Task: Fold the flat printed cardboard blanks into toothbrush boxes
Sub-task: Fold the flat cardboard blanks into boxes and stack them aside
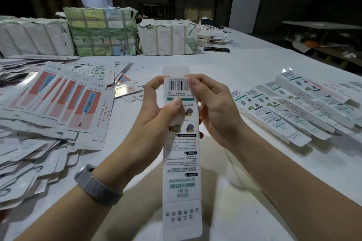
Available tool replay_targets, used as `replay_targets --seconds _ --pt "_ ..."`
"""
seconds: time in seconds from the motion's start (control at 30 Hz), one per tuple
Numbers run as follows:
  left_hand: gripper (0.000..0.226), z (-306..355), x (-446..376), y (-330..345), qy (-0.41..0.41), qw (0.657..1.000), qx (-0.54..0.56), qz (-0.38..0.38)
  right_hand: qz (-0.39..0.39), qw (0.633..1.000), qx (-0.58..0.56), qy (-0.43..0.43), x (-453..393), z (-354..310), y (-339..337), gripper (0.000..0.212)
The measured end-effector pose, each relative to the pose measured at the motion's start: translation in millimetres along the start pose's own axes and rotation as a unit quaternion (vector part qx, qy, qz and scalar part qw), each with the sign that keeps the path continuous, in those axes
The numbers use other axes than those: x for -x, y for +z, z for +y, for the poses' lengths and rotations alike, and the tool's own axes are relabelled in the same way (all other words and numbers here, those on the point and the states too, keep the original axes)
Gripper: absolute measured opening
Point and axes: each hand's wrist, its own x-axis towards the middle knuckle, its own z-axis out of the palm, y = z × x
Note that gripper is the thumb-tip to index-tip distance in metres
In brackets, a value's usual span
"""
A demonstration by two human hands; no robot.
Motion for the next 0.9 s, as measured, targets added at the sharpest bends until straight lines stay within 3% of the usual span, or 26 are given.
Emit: replay_targets --seconds 0.27,0.37,0.47,0.57,0.77,0.9 --pt "0.031 -4.1 0.6 1.3 -0.002 1.0 -0.007 0.002 0.007 0.998 -0.045 -0.049 -0.2 0.3 1.8 0.019" --pt "0.044 -7.3 2.3 1.7 0.003 1.0 -0.014 -0.004 0.016 0.997 -0.055 -0.058 -2.9 0.9 -0.2 0.032" --pt "0.061 -7.3 1.8 4.5 -0.005 1.0 0.004 0.006 0.031 0.997 -0.048 -0.055 -4.6 -0.2 -0.4 0.026" --pt "0.062 -7.0 1.5 4.4 -0.002 1.0 -0.002 -0.001 0.028 0.997 -0.051 -0.041 -5.2 -4.5 -1.8 0.012" --pt "0.06 -8.2 3.8 9.2 -0.009 0.999 -0.05 -0.02 -0.023 0.999 -0.023 0.034 -6.4 -11.8 -10.2 0.011" --pt "0.061 -4.1 5.2 7.5 -0.018 0.999 -0.042 -0.027 -0.036 0.999 0.011 0.034 -5.7 -17.8 -15.0 0.01"
